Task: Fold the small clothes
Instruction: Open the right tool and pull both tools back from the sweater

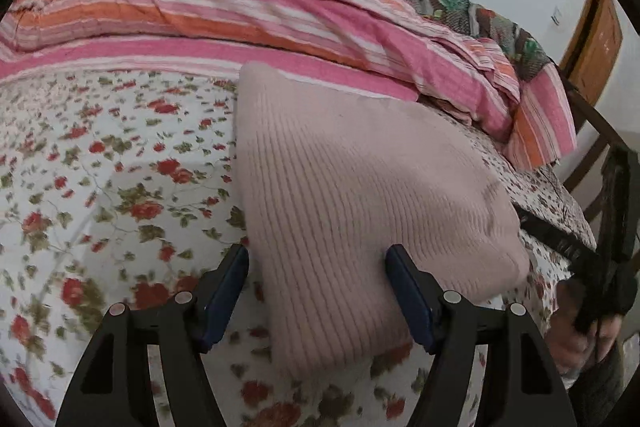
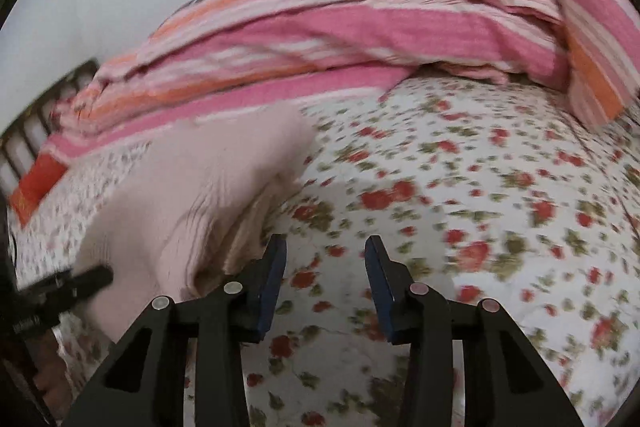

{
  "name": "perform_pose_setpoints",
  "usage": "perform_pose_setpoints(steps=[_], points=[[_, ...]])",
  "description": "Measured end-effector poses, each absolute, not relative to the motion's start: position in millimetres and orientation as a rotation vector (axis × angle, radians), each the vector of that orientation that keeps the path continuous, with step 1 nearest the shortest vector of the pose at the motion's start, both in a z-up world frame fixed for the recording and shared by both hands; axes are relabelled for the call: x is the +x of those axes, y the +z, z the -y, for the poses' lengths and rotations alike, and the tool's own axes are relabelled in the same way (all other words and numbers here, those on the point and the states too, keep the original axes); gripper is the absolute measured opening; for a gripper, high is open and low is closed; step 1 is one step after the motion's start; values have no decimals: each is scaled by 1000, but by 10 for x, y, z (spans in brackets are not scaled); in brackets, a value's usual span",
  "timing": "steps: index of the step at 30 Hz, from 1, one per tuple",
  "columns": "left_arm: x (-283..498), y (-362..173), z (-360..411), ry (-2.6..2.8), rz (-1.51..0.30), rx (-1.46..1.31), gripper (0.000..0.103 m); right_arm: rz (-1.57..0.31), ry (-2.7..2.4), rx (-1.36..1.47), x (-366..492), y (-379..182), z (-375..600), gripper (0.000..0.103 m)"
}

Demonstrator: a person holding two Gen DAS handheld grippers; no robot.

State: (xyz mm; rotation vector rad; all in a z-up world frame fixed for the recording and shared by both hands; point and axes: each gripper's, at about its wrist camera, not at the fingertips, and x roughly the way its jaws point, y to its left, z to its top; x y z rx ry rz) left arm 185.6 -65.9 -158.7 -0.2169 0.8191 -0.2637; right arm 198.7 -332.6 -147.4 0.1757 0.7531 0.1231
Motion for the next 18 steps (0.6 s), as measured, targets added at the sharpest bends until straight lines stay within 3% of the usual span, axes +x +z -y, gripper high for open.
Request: perform_pose_setpoints(steps=[2,4,7,11,13,18], points=[[1824,-1522,629,-265,-821,-217,68,-758,117,210,1875,-1359,3353,46],[1787,-1435,591,-263,-817,-228,68,-767,86,202,1776,-1270,3324,58],[1730,-1291,578,-230,-818,-207,68,-771,44,148,1583,-1108,3171,68],[1542,-1038,544,-218,-803,-194,68,-764,-1,79,1295,-926,2968,75],[1431,-921,515,-204,-788,-180,68,-764,-14,57,1148,-858,2893,90],[1153,-652,473,-160,-756,-104,72,-707,-30,13,783,-640,2771,100]])
